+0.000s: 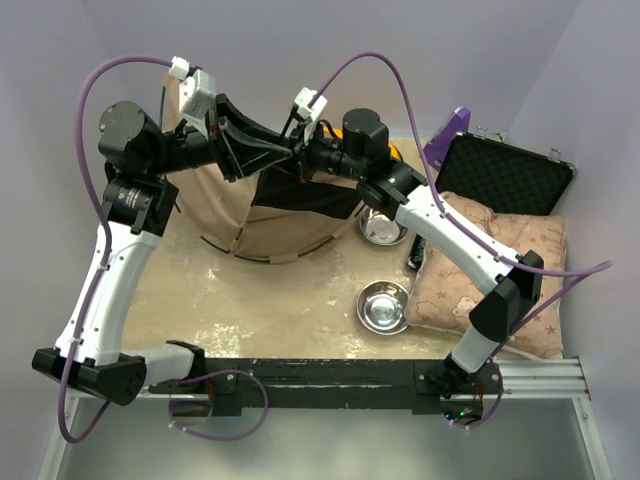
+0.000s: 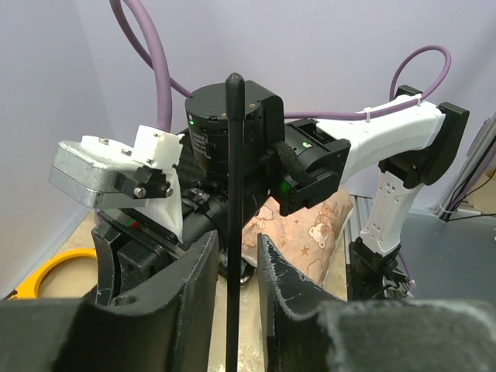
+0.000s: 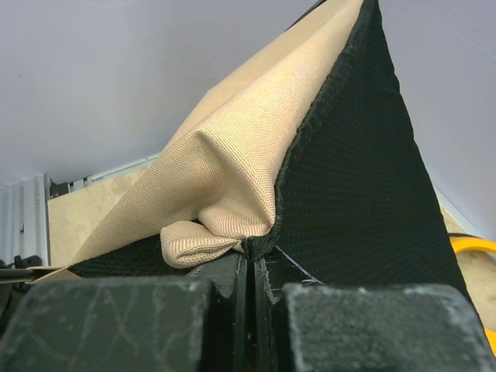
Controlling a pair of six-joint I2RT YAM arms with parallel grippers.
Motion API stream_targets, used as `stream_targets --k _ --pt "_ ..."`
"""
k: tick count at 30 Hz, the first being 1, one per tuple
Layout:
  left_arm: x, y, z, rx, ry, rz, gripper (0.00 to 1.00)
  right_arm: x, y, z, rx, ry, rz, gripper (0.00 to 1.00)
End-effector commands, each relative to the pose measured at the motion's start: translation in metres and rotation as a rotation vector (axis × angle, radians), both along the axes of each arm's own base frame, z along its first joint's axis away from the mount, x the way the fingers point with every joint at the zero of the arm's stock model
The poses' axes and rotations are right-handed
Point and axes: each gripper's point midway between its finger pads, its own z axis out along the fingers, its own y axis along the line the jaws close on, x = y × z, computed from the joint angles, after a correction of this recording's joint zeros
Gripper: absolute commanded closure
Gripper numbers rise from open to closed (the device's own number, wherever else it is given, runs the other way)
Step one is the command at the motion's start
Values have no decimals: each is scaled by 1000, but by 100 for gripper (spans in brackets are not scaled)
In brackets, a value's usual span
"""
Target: Set up the pet tent
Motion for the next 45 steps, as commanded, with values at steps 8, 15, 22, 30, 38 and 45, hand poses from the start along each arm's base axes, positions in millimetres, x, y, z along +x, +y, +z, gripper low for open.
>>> stream_targets --k 8,15,22,30,38,45 --pt "-27 0 42 -48 -35 -130 83 -16 0 31 83 -59 49 100" --pt "-27 2 32 -40 0 -116 90 -22 1 33 87 -62 78 100" --pt "-21 13 20 -21 104 -79 100 -28 1 39 92 -76 138 100" --pt "-27 32 -83 101 437 -3 100 -33 -12 41 122 62 397 100" --pt "-19 47 -158 233 639 164 100 -57 -10 32 151 188 546 100" --pt "-19 52 -198 292 729 183 100 -53 -11 32 156 217 532 100"
